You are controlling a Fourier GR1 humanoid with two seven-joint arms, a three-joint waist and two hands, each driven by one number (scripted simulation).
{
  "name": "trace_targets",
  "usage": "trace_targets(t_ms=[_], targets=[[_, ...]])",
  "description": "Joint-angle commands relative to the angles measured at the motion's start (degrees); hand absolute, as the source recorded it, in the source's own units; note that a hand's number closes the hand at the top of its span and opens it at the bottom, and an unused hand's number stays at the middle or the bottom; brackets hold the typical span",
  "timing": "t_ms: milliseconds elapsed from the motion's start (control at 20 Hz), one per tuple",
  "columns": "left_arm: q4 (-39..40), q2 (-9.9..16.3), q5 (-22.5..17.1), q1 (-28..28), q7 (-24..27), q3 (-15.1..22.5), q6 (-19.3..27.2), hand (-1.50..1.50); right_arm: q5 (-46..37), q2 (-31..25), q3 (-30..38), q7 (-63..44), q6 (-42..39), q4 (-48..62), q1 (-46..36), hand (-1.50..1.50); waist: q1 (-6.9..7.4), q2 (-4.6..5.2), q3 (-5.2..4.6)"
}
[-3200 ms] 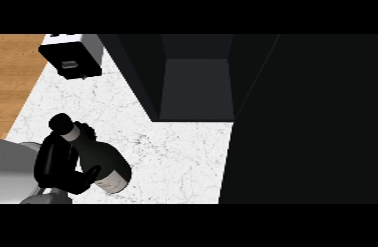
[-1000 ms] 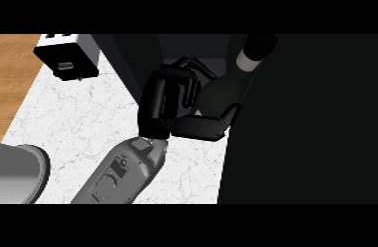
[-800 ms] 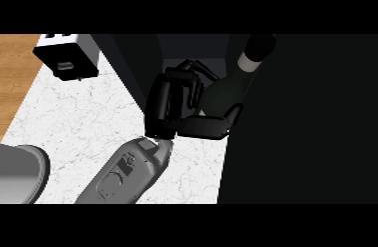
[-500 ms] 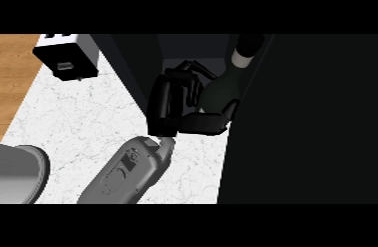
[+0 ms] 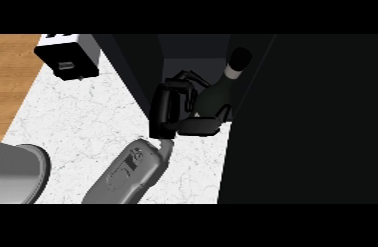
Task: Pick up the wine, place it into the cabinet and close the cabinet
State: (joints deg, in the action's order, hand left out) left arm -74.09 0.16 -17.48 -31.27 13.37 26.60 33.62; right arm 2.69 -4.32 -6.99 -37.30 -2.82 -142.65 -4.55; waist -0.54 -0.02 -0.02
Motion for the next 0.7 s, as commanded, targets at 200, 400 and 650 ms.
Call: trace_targets(t_ms=[200, 400, 650], targets=[[8.22, -0.16, 2.29, -4.32, 3.43, -3.52, -0.36, 1.50, 5.61, -1.16, 3.57, -0.92, -1.82, -7.40, 5.40, -1.50, -0.23, 0.00, 0.05], [13.44, -0.16, -1.71, -1.50, 12.28, -5.00, -3.28, 1.50, 4.30, -0.71, 3.08, 0.80, -2.35, -6.04, 4.56, -1.50, -0.25, 0.09, 0.02], [14.80, -0.16, -3.14, -3.56, 13.18, -5.87, -2.33, 1.50, 2.23, 0.42, 0.62, 1.30, -1.20, -2.11, 1.40, -1.50, 0.05, 0.07, 0.01]])
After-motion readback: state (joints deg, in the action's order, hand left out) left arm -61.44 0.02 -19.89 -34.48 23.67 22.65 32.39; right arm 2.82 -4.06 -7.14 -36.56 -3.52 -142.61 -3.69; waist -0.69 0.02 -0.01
